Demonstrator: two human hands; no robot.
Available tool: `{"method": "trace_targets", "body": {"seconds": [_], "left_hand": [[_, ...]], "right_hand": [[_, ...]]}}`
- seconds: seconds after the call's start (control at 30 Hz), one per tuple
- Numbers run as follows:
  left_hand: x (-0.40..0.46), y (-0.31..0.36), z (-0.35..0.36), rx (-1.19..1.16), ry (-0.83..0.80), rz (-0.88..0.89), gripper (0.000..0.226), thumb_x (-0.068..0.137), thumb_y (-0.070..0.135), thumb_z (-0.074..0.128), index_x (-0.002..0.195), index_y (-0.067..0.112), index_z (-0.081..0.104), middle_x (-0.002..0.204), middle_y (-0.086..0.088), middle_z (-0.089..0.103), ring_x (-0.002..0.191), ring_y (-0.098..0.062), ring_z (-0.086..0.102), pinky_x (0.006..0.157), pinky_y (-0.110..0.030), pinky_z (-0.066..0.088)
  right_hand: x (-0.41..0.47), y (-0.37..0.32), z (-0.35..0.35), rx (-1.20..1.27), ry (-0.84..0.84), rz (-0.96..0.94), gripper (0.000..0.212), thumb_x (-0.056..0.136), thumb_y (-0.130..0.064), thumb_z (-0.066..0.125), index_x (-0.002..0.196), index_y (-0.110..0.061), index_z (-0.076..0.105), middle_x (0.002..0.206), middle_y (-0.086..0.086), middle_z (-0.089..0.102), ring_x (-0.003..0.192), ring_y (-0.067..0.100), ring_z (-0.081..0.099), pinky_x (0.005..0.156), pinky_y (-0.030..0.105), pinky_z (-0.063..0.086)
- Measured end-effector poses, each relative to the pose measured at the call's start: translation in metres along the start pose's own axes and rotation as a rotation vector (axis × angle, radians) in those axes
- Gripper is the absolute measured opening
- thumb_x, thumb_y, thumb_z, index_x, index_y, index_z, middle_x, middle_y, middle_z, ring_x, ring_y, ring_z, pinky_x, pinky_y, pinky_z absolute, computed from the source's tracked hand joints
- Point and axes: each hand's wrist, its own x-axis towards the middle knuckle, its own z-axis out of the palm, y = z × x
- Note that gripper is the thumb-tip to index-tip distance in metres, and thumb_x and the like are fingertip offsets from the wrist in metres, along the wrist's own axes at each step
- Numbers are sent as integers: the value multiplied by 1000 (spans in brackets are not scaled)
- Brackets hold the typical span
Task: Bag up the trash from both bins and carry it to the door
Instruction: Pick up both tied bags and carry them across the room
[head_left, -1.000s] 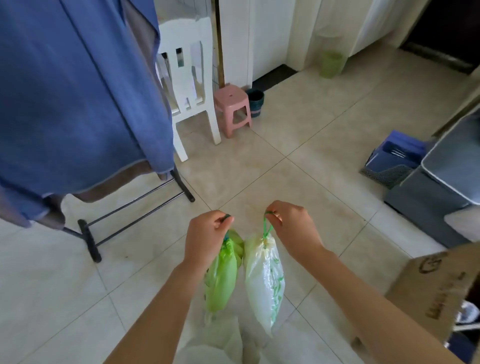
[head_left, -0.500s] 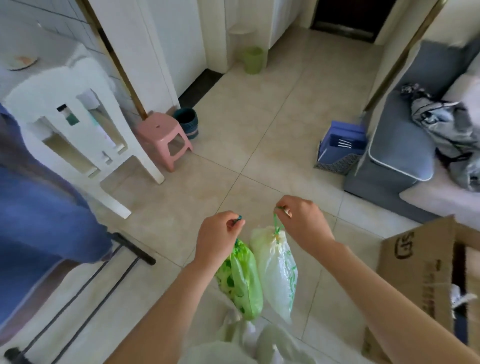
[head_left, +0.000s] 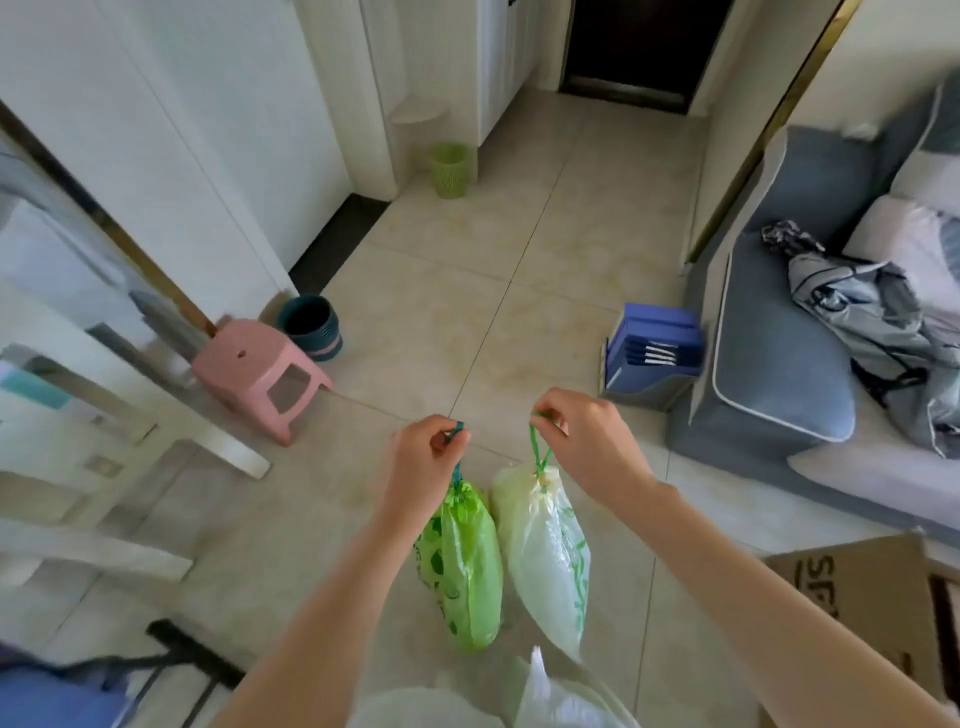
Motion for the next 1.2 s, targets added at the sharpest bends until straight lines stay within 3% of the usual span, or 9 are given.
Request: {"method": "trace_targets", "body": {"seconds": [0.4,0.6,0.83,1.0,1.2], "left_hand": [[278,32,29,57,-35,76,21,86,34,59,75,19,67,59,-3,63,58,-23,59,57,-45,51],[418,54,42,104,-110,141,17,87,29,63,75,19,70,59,2,67,57,-15,60,59,-35,50],[569,83,71,119,-146,202,15,86,30,65,76,20,71,59,6,67,59,-15,63,59,-27,45],[675,103,101,90,-138,253,14,85,27,66,78,17,72,60,2,67,60,-18,63,63,-37,53],[804,140,134,91,-80,215,14,85,25,66,82,14,75,64,3,69,62,-16,65,65,-33,53]], "right_hand": [[255,34,-44,-47,58,9,8,89,-23,58,89,-18,64,81,-6,65,76,20,59,69,43,52],[380,49,-68,-62,136,139,10,89,-21,59,91,-17,68,79,-10,58,78,16,54,68,32,45],[516,76,-100,-67,226,212,11,88,-23,58,90,-18,68,89,-2,70,84,20,61,71,38,51],[624,107,-125,-88,218,176,13,88,-22,56,89,-17,68,87,0,70,84,21,61,71,37,51],[754,141,-167,-56,203,136,12,88,-20,58,91,-14,68,88,1,70,83,20,60,68,30,43]]}}
